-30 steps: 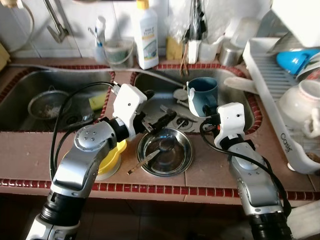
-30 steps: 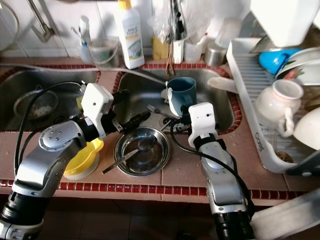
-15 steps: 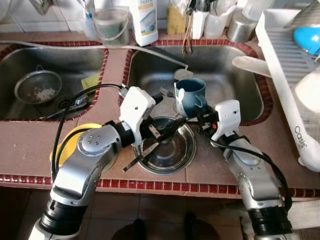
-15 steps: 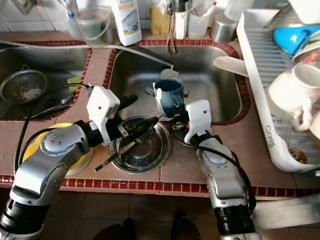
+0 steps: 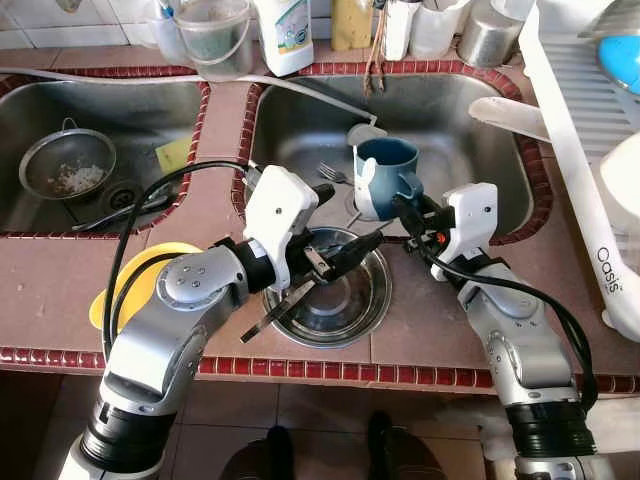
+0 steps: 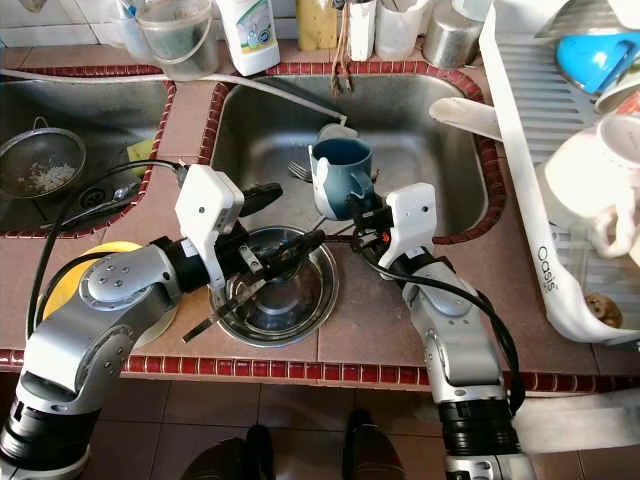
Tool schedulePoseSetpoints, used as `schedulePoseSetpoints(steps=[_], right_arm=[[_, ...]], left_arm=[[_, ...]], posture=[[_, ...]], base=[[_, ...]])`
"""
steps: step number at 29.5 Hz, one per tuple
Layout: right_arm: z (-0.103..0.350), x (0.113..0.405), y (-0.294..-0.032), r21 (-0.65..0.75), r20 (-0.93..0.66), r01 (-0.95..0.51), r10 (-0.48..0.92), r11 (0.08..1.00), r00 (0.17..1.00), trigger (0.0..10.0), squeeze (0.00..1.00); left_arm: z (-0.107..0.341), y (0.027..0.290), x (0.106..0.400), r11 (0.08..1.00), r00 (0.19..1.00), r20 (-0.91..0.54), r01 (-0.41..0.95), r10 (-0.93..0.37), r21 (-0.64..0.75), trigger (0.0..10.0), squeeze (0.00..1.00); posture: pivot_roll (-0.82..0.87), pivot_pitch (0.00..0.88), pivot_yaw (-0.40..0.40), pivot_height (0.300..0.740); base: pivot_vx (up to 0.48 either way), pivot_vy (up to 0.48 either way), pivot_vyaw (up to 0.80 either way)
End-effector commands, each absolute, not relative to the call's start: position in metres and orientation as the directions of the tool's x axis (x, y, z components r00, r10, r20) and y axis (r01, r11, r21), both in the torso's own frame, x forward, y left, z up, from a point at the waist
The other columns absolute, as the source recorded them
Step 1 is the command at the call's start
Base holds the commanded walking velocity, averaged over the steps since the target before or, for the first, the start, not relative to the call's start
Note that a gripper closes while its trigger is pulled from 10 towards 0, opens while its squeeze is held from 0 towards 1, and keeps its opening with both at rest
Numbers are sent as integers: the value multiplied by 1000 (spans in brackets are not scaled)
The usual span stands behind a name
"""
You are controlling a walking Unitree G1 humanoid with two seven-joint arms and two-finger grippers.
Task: Kitchen organization
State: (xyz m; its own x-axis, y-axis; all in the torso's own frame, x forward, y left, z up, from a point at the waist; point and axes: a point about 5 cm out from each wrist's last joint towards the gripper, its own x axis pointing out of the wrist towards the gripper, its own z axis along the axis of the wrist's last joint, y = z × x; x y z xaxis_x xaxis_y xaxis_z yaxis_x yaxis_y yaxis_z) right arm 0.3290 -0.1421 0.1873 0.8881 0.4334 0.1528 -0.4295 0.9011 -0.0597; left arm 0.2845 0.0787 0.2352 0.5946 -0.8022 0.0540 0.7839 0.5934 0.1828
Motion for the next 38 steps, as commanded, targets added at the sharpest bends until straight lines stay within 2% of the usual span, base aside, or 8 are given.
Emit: schedulePoseSetpoints(steps=[1,24,28,29,30,31,32,38], right_arm=[[182,328,-145,-4,132,-448,444,894,886,10000,1000],[190,328,-151,48,184,-411,397,910,899,10000,1000],[205,327,-150,44,276,-359,334,932,901,10000,1000],[207,327,-148,42,285,-358,333,933,899,10000,776],[210,326,-146,44,295,-362,334,931,895,10000,310],[211,326,-145,46,301,-365,335,930,893,10000,310],[213,325,-142,47,311,-375,344,926,886,10000,0],[218,313,-109,19,347,-477,442,878,827,10000,0]], left_arm=[[237,78,281,584,585,57,790,-809,187,10000,0],[239,80,287,601,601,63,776,-797,191,10000,0],[241,87,298,660,659,77,728,-748,187,10000,0],[242,89,300,671,669,83,719,-739,180,10000,0],[243,90,302,683,680,89,709,-728,174,10000,0],[243,91,304,691,687,92,702,-721,170,10000,0],[244,92,305,703,697,98,692,-710,165,10000,0],[244,102,315,752,745,114,638,-657,163,10000,0]], posture=[[-131,331,70,740],[-131,291,65,740],[-131,262,62,740],[-131,259,61,740],[-132,254,60,740],[-131,251,59,740],[-131,242,59,740],[-133,204,60,740]], base=[[0,0,0],[0,0,0],[0,0,0],[0,0,0],[0,0,0],[0,0,0],[0,0,0],[0,0,0]])
